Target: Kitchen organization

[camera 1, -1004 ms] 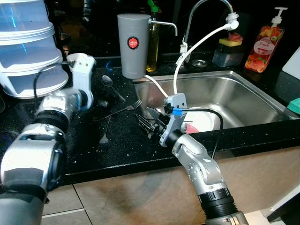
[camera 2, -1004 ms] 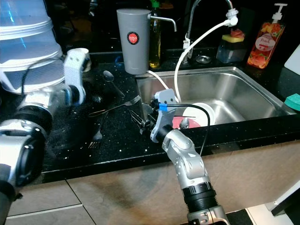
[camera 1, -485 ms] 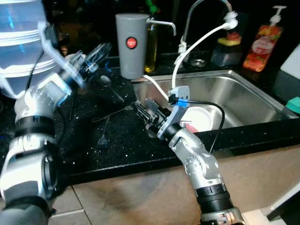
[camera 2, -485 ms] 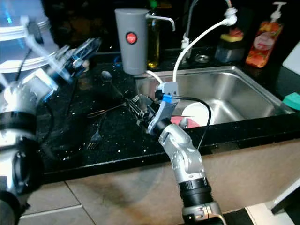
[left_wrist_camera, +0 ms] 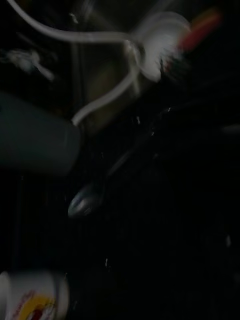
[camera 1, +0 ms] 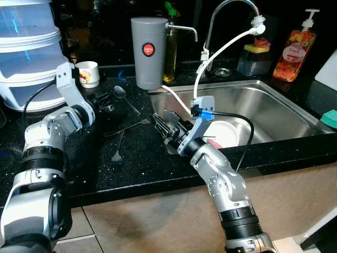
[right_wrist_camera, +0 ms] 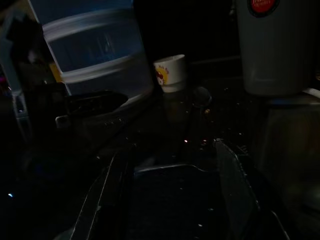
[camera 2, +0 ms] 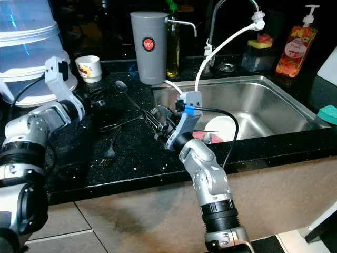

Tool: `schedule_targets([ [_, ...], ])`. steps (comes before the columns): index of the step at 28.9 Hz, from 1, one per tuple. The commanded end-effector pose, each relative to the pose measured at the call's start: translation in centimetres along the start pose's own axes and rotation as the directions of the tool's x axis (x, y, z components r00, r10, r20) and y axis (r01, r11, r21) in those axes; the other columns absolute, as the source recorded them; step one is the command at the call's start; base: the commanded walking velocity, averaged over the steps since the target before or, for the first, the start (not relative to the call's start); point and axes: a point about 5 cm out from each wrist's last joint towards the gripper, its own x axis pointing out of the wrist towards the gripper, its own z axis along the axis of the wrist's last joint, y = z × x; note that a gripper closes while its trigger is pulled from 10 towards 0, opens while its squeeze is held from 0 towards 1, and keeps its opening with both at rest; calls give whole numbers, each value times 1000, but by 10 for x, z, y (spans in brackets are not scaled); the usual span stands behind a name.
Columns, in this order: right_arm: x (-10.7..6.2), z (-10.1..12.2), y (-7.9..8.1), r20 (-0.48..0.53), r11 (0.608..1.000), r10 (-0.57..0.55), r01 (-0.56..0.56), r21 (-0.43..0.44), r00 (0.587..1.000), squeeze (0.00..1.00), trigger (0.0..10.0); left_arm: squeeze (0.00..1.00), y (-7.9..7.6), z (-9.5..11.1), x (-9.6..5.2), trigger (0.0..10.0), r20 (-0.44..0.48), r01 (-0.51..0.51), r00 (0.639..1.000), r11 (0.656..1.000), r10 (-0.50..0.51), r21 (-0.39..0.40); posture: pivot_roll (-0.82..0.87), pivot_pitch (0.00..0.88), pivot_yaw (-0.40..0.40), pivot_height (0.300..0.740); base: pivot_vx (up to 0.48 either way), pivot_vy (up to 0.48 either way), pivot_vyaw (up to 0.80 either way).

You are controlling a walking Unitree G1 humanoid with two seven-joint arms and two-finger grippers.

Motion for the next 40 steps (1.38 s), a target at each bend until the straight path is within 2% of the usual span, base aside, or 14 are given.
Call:
schedule_targets([
  [1,-1,-1,3,-9,1000,13,-13,-10,1000,0,10000,1000,-3,0,-2,10000,-32,-10,999,997,12,81,62,48,13,740,0,0,0],
  [8,-1,-5,4,-42,999,27,-28,-39,999,0,10000,1000,-19,-12,7,10000,-138,88,988,988,-70,129,62,38,13,740,0,0,0],
  [12,-2,-9,6,-63,998,38,-41,-49,997,0,10000,1000,-26,-25,13,10000,-258,160,960,971,-111,177,63,34,16,740,0,0,0],
  [16,-3,-11,8,-73,998,39,-43,-50,997,0,10000,1000,-31,-35,13,10000,-314,193,941,960,-123,205,62,33,20,740,0,0,0],
  [20,-4,-12,8,-79,997,45,-49,-54,996,0,10000,1000,-26,-40,11,10000,-368,196,926,944,-89,266,61,34,26,740,0,0,0],
  [27,-6,-14,10,-89,997,57,-62,-55,994,0,10000,1000,-19,-50,9,10000,-438,219,896,928,-69,302,63,40,24,740,0,0,0],
  [29,-6,-14,10,-90,996,58,-63,-55,994,0,10000,1000,-18,-54,8,10000,-465,233,883,915,-57,328,63,40,24,740,0,0,0],
  [30,-6,-15,10,-93,996,60,-65,-55,994,0,10000,1000,-15,-59,7,10000,-508,252,861,889,-25,383,63,45,22,740,0,0,0],
  [32,-6,-15,10,-94,996,60,-65,-56,994,0,10000,1000,-13,-60,7,10000,-518,254,855,881,-11,400,63,45,22,740,0,0,0],
  [33,-5,-15,9,-96,996,59,-65,-56,994,0,10000,216,-13,-61,7,10000,-525,253,851,878,-2,406,63,52,21,740,0,0,0],
  [34,-5,-15,9,-97,996,59,-64,-57,994,0,10000,0,-12,-61,7,10000,-535,255,845,879,0,403,63,52,21,740,0,0,0],
  [37,-5,-15,9,-98,996,58,-64,-57,994,0,10000,0,-12,-62,7,10000,-541,257,841,880,0,400,63,52,21,740,0,0,0],
  [39,-6,-15,8,-102,997,53,-59,-58,993,0,10000,0,-10,-70,6,10000,-594,310,804,848,8,431,63,52,21,740,0,0,0],
  [40,-6,-15,8,-102,997,53,-59,-58,993,0,10000,0,-10,-70,6,10000,-594,310,804,848,8,431,63,52,21,740,0,0,0],
])
